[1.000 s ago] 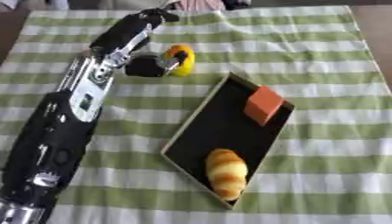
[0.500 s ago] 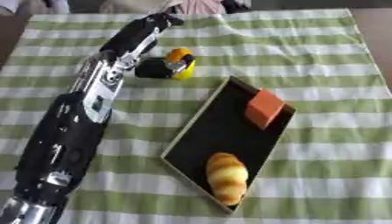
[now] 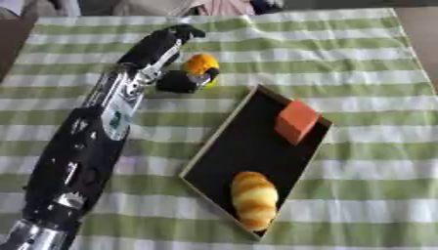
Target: Pick up objects on the table and place them in the box.
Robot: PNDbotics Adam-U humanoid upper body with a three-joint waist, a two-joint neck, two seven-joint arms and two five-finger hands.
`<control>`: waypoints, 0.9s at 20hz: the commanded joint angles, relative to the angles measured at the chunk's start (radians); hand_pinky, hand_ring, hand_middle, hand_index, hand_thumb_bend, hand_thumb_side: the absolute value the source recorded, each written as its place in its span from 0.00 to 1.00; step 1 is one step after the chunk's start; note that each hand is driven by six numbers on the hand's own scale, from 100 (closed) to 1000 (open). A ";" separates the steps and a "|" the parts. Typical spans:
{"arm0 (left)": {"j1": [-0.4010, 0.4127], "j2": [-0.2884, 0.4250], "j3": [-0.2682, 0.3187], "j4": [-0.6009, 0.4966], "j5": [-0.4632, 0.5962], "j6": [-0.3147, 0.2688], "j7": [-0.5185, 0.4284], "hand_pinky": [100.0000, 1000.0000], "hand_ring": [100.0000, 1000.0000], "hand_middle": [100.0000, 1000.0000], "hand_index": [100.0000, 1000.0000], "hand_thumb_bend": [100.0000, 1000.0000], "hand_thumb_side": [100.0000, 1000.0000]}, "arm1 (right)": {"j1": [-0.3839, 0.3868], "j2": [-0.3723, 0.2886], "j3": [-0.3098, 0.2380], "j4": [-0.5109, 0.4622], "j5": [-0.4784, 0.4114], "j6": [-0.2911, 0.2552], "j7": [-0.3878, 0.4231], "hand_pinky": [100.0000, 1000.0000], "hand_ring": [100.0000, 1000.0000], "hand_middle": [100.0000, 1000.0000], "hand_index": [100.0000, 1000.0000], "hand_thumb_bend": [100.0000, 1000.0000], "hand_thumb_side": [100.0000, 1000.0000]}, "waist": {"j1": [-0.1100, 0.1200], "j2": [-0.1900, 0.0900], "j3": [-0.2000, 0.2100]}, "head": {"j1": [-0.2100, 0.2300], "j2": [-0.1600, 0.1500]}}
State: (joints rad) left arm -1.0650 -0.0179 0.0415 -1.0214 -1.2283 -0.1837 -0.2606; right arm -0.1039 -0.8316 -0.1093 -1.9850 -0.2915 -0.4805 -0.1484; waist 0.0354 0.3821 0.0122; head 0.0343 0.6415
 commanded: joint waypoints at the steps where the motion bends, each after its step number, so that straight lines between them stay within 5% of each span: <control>1: -0.026 0.010 0.002 0.002 0.011 -0.005 -0.048 0.90 0.94 0.83 0.92 0.28 0.55 | 0.000 -0.026 -0.003 -0.015 -0.001 0.006 -0.004 0.94 0.80 0.51 0.76 0.00 0.41 | -0.002 -0.027 -0.003 | 0.008 0.000; 13: -0.032 0.016 0.008 0.064 -0.043 0.005 -0.095 0.90 0.94 0.83 0.91 0.27 0.32 | 0.001 -0.032 0.006 -0.015 -0.007 0.010 -0.015 0.94 0.80 0.50 0.76 0.00 0.41 | 0.007 -0.033 -0.006 | 0.005 0.009; 18: -0.033 0.019 0.012 0.074 -0.083 0.021 -0.070 0.89 0.94 0.83 0.88 0.25 0.08 | 0.000 -0.029 0.008 -0.015 -0.007 0.015 -0.013 0.94 0.80 0.50 0.76 0.00 0.41 | 0.009 -0.029 -0.011 | 0.003 0.010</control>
State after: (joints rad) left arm -1.0793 -0.0172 0.0474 -0.9463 -1.2945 -0.1676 -0.3373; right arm -0.0969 -0.8316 -0.0947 -1.9850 -0.2925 -0.4662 -0.1599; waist 0.0481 0.3726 0.0039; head 0.0403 0.6508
